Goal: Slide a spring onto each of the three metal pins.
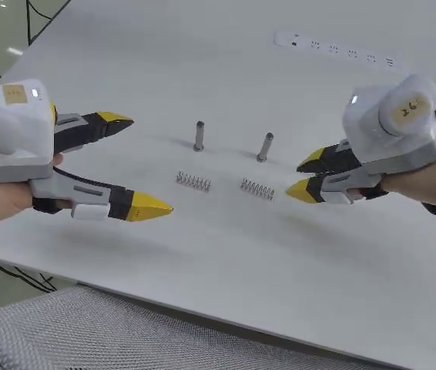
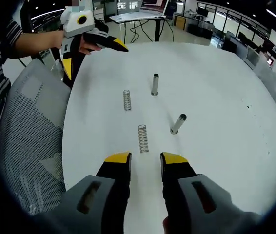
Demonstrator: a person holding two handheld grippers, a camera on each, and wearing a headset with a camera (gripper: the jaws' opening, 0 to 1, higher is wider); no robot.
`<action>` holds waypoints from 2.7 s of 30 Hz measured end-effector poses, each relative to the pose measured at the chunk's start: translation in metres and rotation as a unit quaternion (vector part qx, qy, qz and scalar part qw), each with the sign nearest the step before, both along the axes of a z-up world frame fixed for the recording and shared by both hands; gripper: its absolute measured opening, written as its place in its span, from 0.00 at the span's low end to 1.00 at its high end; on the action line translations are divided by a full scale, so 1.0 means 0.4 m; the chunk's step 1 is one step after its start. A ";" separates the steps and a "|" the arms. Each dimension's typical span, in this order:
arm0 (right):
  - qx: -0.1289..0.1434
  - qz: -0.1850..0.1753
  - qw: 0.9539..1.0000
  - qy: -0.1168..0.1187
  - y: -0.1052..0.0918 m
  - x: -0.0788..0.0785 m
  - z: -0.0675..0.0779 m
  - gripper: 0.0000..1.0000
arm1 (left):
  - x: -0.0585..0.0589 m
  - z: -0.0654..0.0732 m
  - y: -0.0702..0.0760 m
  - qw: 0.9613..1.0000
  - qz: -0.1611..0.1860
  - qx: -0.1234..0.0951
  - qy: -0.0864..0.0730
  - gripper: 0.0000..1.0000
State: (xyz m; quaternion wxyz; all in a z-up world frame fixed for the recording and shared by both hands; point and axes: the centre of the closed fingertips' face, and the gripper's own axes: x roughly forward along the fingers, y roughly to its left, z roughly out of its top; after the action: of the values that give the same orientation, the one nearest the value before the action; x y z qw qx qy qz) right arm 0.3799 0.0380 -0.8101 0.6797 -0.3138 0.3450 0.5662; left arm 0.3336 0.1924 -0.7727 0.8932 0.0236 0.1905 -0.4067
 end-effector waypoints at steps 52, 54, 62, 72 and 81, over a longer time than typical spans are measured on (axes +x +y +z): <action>-0.120 0.064 0.990 0.036 0.035 -0.005 -0.141 0.13 | -0.023 -0.014 -0.039 1.000 -0.019 0.011 0.012 0.91; -0.114 0.065 0.991 0.035 0.023 -0.013 -0.125 0.13 | -0.024 -0.008 -0.051 1.000 -0.026 0.010 0.010 0.91; -0.100 0.068 0.992 0.020 -0.017 -0.034 -0.064 0.13 | -0.018 0.000 -0.097 0.999 -0.051 0.007 0.007 0.89; -0.101 0.101 0.990 -0.021 -0.025 -0.070 -0.022 0.13 | -0.010 0.018 -0.140 0.997 -0.082 -0.006 0.007 0.85; -0.089 0.118 0.989 -0.028 -0.004 -0.100 0.005 0.13 | -0.006 0.023 -0.202 0.992 -0.122 -0.014 0.013 0.74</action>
State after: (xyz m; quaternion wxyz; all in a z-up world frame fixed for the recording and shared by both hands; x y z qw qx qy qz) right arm 0.3398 0.0363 -0.8081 0.5867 -0.4276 0.3350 0.6005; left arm 0.3314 0.1117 -0.7636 0.8346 0.0289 0.1918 -0.5156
